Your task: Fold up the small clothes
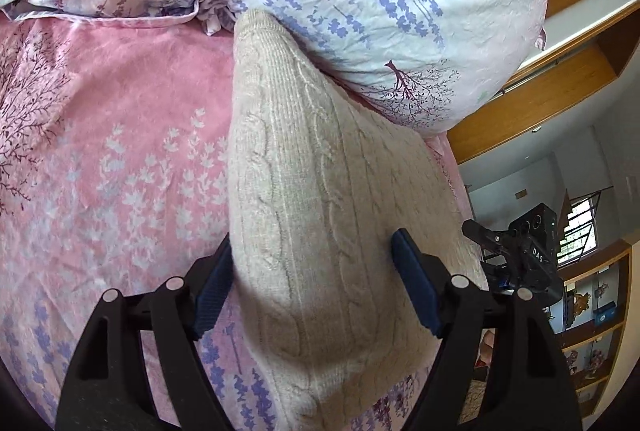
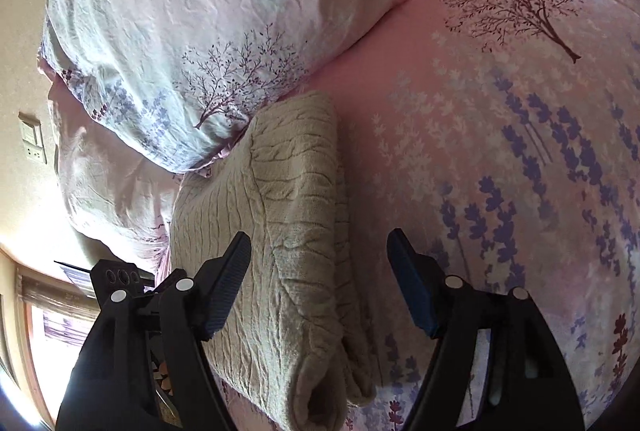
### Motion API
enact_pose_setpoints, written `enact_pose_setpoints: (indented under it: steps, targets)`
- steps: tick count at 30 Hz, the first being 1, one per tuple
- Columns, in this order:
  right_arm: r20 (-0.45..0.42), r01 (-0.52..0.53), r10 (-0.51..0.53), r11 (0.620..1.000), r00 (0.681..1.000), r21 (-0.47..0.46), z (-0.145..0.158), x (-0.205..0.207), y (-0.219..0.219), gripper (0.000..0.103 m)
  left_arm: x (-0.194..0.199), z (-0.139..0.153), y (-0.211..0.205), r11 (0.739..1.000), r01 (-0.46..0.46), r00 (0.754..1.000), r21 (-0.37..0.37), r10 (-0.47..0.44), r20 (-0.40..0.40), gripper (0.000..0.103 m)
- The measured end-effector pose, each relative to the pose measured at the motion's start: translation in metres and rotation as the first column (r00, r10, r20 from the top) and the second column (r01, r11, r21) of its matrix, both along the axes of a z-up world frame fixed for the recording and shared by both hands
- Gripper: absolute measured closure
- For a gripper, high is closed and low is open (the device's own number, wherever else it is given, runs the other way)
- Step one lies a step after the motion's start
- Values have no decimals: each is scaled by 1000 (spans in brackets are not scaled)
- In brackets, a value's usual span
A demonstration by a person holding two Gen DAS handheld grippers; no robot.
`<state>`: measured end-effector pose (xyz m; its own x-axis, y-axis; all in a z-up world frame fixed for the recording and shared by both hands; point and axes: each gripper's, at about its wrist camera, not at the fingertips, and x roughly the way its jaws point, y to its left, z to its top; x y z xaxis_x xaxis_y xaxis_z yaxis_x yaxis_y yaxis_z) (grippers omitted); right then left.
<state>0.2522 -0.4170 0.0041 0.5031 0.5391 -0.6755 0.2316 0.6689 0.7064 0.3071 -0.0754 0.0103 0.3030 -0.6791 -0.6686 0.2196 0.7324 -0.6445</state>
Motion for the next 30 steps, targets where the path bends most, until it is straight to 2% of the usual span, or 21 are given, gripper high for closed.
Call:
enact_pose_setpoints:
  steps: [3,5,7,8,10,12,15,19,22,26,28,30]
  targets:
    - [8,-28,29,1000,1000,-8,-1,2,5,31,2,1,-8,1000,9,1000,5,-9,7,28]
    - [10,-63,62,998,998,31,-4,5,13,31,4,1,-12,1000,12,1000,-1,-12,9,28]
    - [17,-104,103,994,995,45,-5,8,23,37,6,-1,-12,1000,13,1000,-10,-13,9,29]
    - [24,-113,112,993,993,34,-5,9,27,39,8,-1,-13,1000,11,1000,-17,-11,5,31]
    - [32,-121,120,992,992,19,-5,9,33,51,12,-5,-14,999,11,1000,-38,-11,-9,37]
    - [46,-116,114,992,992,52,-10,5,33,67,12,-6,-11,998,8,1000,-57,-9,-7,47]
    - [99,-104,100,994,990,36,-1,-6,38,71,8,-2,-5,997,17,1000,-72,-15,23,61]
    - [191,-125,128,992,973,-27,28,-17,63,73,-5,15,8,996,38,998,-81,-33,61,64]
    - [245,-168,186,982,952,-92,48,-19,95,74,-19,31,37,997,34,994,-75,-26,103,64]
    - [308,-224,258,964,916,-142,57,-11,142,74,-26,43,94,997,-18,991,-71,27,129,64]
    - [304,-251,288,955,908,-156,50,-4,167,74,-25,40,119,998,-40,992,-53,46,120,63]
    - [261,-278,317,944,912,-175,34,2,185,74,-18,27,140,997,-78,994,-24,80,77,62]
